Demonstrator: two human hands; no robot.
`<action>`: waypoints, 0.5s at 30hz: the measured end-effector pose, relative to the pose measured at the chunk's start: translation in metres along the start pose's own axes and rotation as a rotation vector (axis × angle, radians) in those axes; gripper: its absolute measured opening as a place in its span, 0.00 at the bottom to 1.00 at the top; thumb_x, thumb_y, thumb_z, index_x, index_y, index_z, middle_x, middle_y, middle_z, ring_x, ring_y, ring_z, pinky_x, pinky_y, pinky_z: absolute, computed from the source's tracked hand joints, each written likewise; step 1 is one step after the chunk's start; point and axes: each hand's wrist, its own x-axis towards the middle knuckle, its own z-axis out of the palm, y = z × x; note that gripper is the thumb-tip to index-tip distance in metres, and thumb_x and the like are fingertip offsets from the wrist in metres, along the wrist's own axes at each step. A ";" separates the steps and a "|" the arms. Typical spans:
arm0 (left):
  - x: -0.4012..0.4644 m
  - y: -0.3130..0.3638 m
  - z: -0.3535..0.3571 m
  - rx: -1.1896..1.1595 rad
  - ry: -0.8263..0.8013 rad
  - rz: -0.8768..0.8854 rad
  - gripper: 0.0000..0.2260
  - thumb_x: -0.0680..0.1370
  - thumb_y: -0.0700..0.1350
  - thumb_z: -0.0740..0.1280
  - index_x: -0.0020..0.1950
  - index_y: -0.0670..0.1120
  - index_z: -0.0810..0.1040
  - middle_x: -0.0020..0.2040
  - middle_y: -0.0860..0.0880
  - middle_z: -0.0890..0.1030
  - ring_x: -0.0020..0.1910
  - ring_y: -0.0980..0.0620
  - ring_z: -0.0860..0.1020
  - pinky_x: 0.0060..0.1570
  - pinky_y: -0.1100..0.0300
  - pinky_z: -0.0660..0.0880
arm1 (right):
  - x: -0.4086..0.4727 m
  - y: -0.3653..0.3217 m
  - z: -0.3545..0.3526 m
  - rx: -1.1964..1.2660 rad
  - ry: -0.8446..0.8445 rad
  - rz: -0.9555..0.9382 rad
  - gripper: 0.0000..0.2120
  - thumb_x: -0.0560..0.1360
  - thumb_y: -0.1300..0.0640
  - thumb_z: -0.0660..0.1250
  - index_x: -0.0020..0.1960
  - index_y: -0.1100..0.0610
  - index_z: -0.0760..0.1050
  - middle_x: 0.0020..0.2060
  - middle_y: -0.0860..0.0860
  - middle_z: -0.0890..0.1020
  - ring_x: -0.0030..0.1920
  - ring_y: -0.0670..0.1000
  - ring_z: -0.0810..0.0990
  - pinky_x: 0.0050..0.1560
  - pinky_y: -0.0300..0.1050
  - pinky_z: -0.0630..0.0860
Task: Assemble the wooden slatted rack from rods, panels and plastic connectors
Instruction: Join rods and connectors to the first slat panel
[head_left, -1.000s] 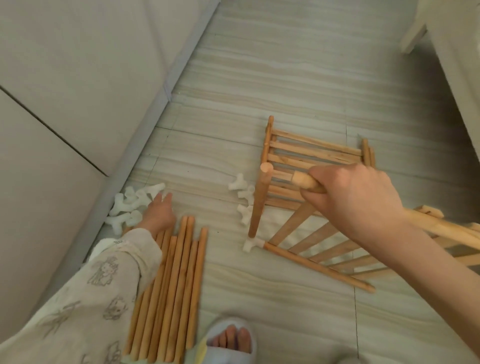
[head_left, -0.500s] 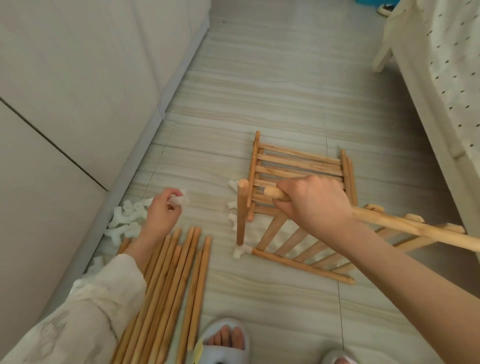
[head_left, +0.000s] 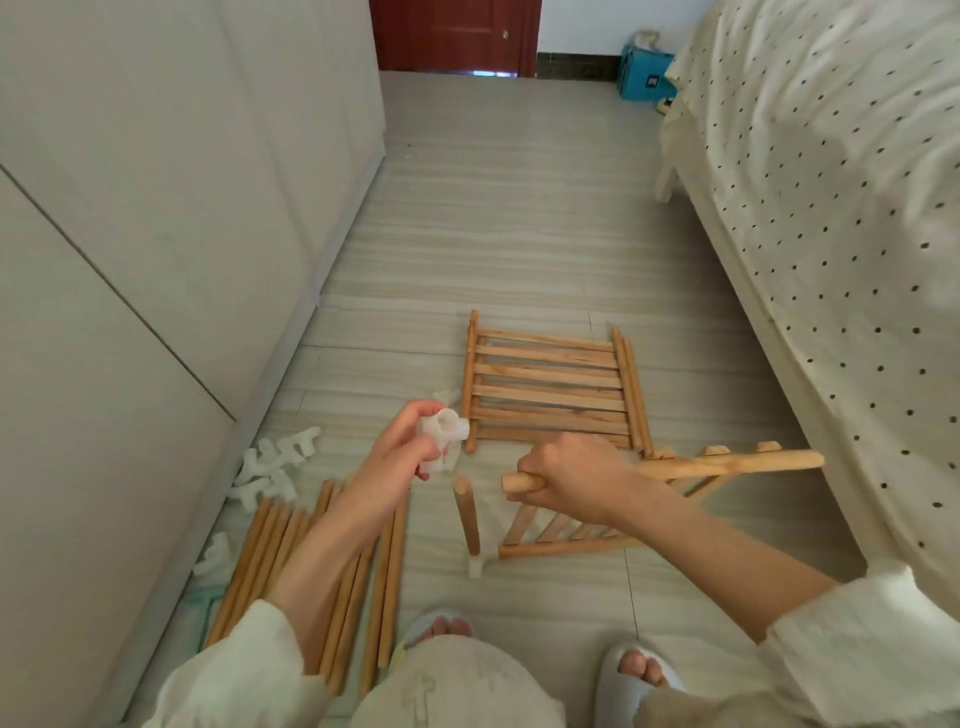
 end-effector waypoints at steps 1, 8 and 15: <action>-0.007 0.002 0.003 0.023 -0.024 0.001 0.12 0.69 0.43 0.61 0.51 0.53 0.73 0.44 0.51 0.75 0.44 0.52 0.73 0.42 0.60 0.69 | -0.005 0.000 0.002 0.010 0.002 0.018 0.14 0.78 0.42 0.59 0.39 0.49 0.67 0.39 0.49 0.76 0.43 0.53 0.76 0.42 0.44 0.68; -0.025 0.003 0.024 0.322 -0.076 0.152 0.18 0.77 0.38 0.66 0.59 0.59 0.71 0.54 0.51 0.79 0.51 0.56 0.78 0.51 0.62 0.74 | -0.035 0.001 0.018 0.026 0.108 0.102 0.15 0.76 0.41 0.61 0.50 0.52 0.76 0.45 0.52 0.82 0.49 0.54 0.78 0.41 0.43 0.68; -0.028 -0.010 0.044 0.393 0.022 0.222 0.19 0.75 0.36 0.68 0.53 0.60 0.72 0.54 0.54 0.80 0.55 0.56 0.78 0.54 0.61 0.74 | -0.041 0.001 0.022 0.098 0.142 0.133 0.14 0.74 0.41 0.65 0.52 0.50 0.76 0.44 0.50 0.82 0.46 0.53 0.79 0.43 0.44 0.71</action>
